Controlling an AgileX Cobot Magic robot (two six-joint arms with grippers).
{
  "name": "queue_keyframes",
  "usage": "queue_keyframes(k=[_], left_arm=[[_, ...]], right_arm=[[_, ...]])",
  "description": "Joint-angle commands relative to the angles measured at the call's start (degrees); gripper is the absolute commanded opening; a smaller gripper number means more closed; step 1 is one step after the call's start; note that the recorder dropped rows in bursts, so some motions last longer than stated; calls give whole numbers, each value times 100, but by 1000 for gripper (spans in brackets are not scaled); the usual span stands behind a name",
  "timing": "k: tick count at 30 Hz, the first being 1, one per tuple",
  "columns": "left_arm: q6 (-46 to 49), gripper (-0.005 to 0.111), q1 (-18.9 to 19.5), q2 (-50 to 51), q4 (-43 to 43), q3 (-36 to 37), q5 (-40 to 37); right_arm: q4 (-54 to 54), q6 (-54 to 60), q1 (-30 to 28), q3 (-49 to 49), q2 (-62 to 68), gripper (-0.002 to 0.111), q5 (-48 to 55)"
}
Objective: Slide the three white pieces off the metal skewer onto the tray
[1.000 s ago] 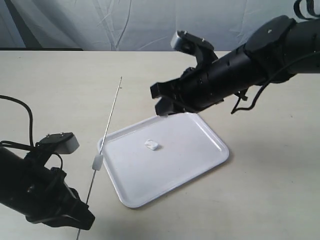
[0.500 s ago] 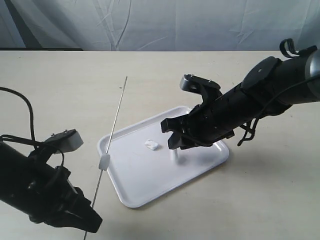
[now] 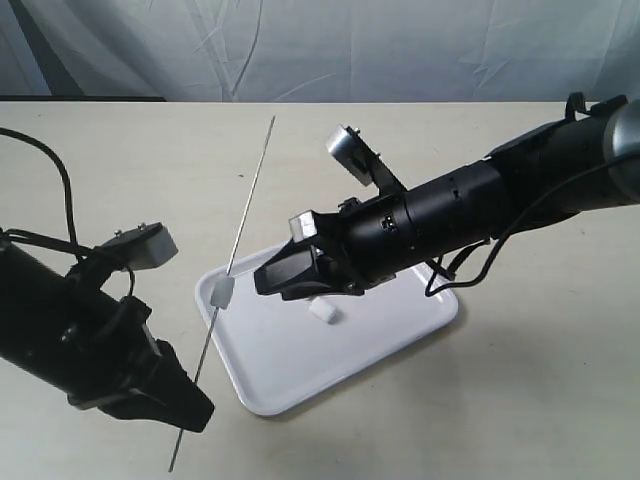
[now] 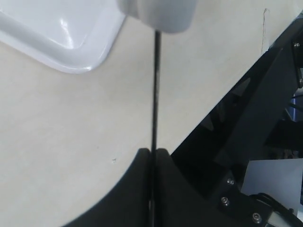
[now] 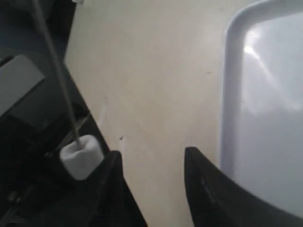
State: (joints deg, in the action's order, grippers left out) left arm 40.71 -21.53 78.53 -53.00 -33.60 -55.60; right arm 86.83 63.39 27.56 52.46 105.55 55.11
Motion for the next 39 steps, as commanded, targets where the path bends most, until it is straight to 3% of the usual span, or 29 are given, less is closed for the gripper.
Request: queue_keyframes(k=[1,21,29,35,39], left_arm=[[39,0,-27,12,-65,-34,-112],[546,0,-27,12,-1410,-34,-237],[595,0,-27,12,-1438,-34,-237],[595,0,-27,12,-1438,-34,-55],[595,0,-27,12,-1374,-34,16]], right_arm=[[233,346,-14,-18,-9,41,588],[857,591,-14,-18,-9,40,1143],[857,605,-14,-18,-9,40,1130],[857,605,-14,-18,-9,23,1130],[887,605,-14,-18,-9,21,1128]])
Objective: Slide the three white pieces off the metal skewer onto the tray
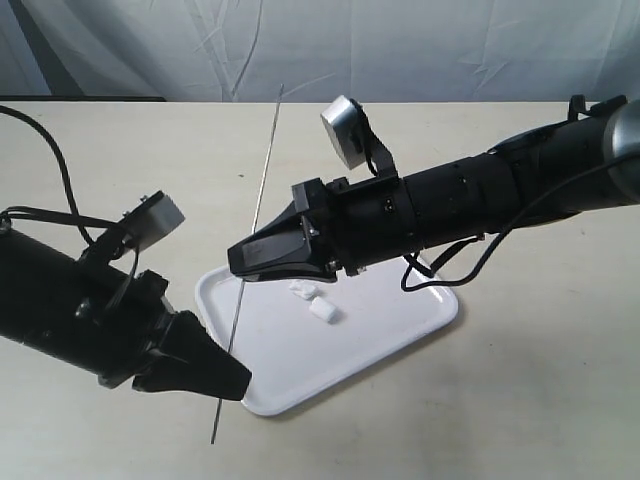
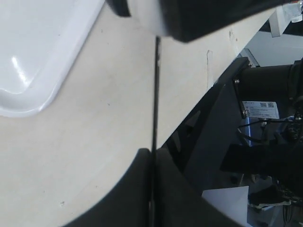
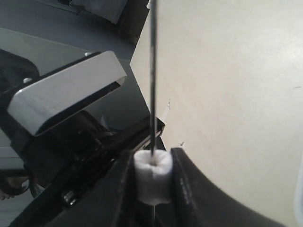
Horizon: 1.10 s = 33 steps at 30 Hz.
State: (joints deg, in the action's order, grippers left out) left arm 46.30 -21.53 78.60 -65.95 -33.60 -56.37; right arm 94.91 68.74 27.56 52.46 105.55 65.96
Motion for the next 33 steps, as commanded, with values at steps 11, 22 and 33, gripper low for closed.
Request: queue_keyframes(k=[11,22,33], left_arm=[[-272,0,-27,5,629,32,20],[-323,0,-27,5,960,275,-600],[-388,0,-27,5,1205,645,-683]], right_arm=[[504,122,-14,47,-9,21,-97],[504,122,-24,401,-9,21,-598],[504,111,-24,1078,-18,21,-1296]])
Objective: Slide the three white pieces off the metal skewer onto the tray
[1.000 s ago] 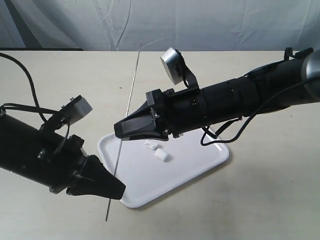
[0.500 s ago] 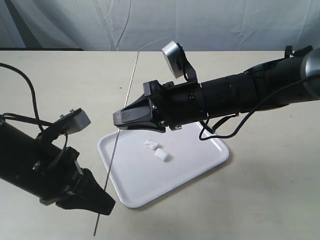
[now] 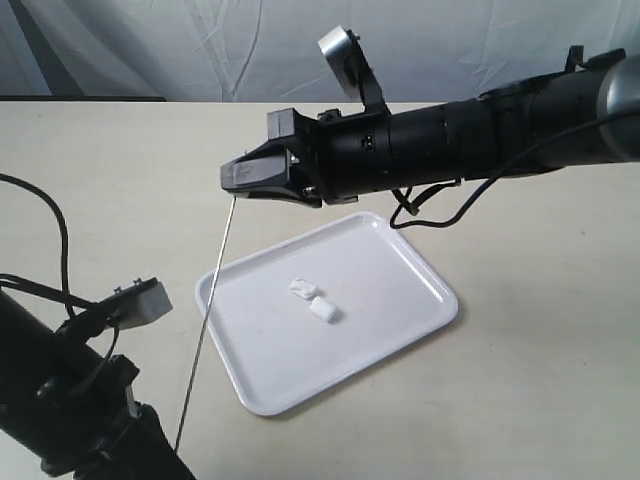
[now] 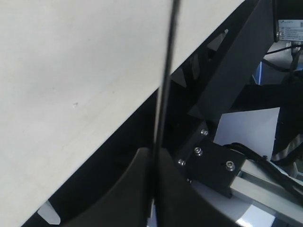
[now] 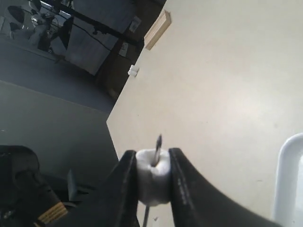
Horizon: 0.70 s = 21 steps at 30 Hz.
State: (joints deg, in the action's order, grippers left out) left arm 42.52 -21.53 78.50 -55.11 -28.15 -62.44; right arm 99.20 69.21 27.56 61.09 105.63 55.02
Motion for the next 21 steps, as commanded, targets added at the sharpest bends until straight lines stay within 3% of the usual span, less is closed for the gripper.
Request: queue_keyframes(k=[1,14,17,21], left_arm=[[-9,0,-27,15,145,100,-76],[-74,0,-27,15,244,100,119],[-167,0,-27,15,244,100,584],[-207,0,-27,15,288,100,796]], right_arm=[[74,64,-24,261,-26,21,-308],[-70,36,-24,262,-402,21,-1791],[-2027,-1107,-13,204,-402,21,-2005],[-3397,-1840,-13,-63,-402,21,-2003]])
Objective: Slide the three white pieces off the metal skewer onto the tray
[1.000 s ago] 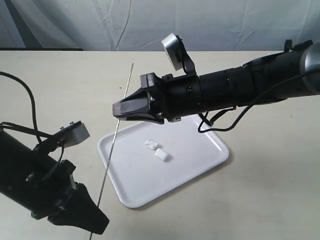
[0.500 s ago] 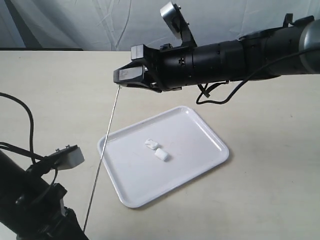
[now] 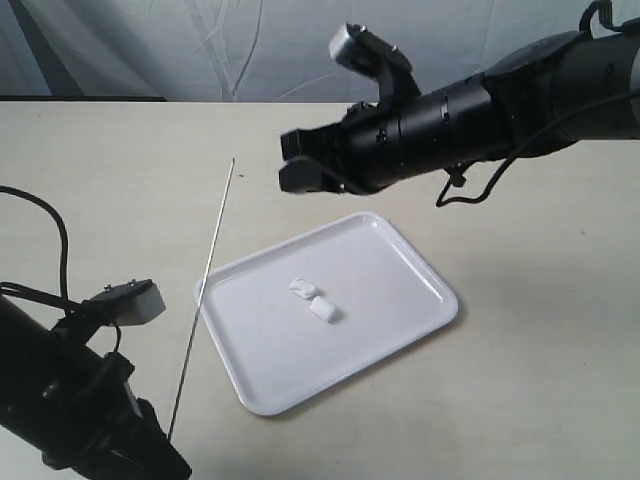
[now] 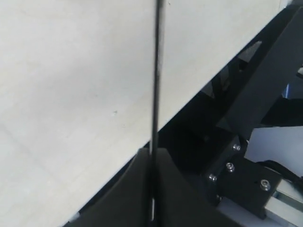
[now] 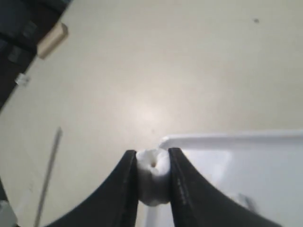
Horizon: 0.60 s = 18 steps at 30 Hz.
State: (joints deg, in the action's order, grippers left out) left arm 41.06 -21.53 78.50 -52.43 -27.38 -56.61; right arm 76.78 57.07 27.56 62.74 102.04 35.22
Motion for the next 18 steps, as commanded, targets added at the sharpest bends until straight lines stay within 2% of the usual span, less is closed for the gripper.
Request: queue_keyframes(k=[1,7,13,18], left_arm=[[-80,0,-27,15,81,23,296],[-651,0,-27,15,716,-54,539],[-661,0,-27,53,729,-78,539],[-646,0,-27,357,708,-78,623]], right_arm=[[-1307,-686,-13,-336,-42,21,-76],[-1439,-698,-13,-910,-42,21,-425],[-1383,-698,-13,-1054,181,22,-417],[-1031,-698,-13,-1054,338,46,-417]])
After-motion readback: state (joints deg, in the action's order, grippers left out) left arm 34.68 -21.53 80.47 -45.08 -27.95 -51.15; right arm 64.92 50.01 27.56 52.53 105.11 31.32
